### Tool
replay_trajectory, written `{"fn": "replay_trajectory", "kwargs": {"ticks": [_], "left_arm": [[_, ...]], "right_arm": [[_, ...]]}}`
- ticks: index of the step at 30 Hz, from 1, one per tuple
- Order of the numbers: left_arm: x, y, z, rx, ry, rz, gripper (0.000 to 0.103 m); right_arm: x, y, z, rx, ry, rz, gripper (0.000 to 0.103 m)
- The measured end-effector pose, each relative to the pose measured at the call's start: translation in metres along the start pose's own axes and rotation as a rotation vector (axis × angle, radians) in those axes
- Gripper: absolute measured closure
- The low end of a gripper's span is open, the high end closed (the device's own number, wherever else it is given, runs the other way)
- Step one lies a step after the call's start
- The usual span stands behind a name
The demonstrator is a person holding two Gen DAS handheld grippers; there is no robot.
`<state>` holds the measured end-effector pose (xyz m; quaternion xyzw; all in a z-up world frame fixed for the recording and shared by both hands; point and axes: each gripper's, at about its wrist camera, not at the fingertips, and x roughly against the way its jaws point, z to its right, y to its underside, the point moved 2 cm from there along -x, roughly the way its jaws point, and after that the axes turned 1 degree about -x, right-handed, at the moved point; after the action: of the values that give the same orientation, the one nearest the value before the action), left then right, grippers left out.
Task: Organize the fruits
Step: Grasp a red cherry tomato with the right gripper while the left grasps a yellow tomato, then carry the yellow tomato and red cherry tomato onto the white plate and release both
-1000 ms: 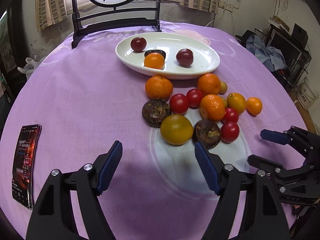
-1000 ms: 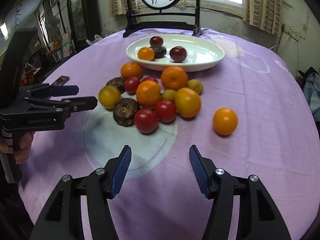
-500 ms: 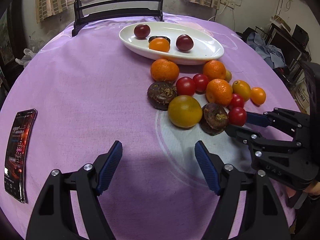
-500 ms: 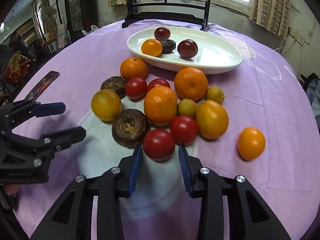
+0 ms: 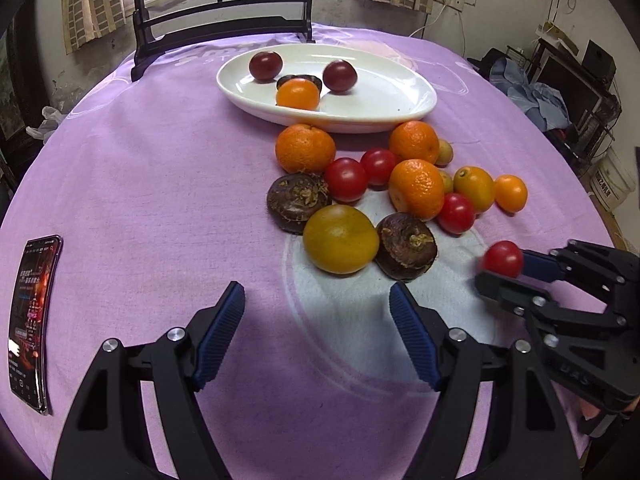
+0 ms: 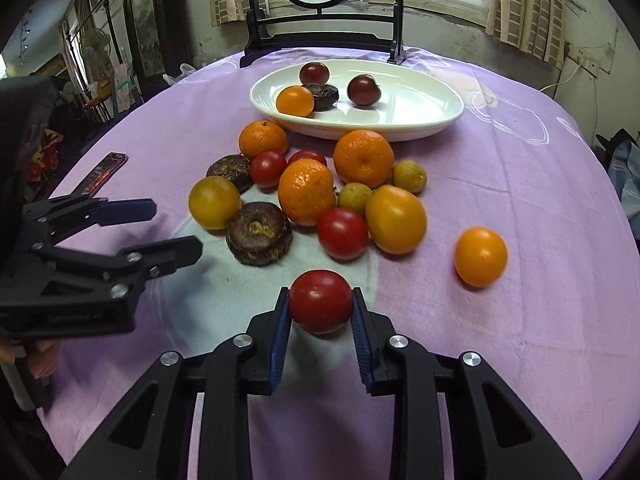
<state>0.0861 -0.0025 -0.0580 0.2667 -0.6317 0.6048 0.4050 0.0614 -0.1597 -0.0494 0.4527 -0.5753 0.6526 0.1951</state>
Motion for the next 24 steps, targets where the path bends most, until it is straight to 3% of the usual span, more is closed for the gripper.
{"fn": "replay_trajectory", "kwargs": {"ticks": [4,8,17,19,21,24], "left_arm": [[-0.010,-0.002,0.002,-0.014,-0.021,-0.018,0.033],[-0.016,-0.009,0.004,-0.034,-0.052,-0.017,0.042],[-0.028,-0.028,0.015,-0.027,-0.071,-0.035,0.045],[-0.029,-0.028,0.016,-0.023,-0.061,-0.029,0.051],[-0.026,-0.027,0.018,-0.034,-0.051,-0.018,0.064],[-0.021,-0.022,0.017,-0.036,-0.035,-0.021,0.065]], "right_arm": [[0.008,0.007,0.008,-0.014,-0.005,0.012,0.073],[0.011,0.010,0.010,-0.017,-0.014,0.016,0.073],[0.012,0.010,0.005,-0.009,-0.031,0.022,0.073],[0.012,0.010,0.006,-0.007,-0.031,0.022,0.073],[0.013,0.011,0.006,-0.008,-0.032,0.022,0.073],[0.015,0.012,0.007,-0.009,-0.029,0.027,0.073]]}}
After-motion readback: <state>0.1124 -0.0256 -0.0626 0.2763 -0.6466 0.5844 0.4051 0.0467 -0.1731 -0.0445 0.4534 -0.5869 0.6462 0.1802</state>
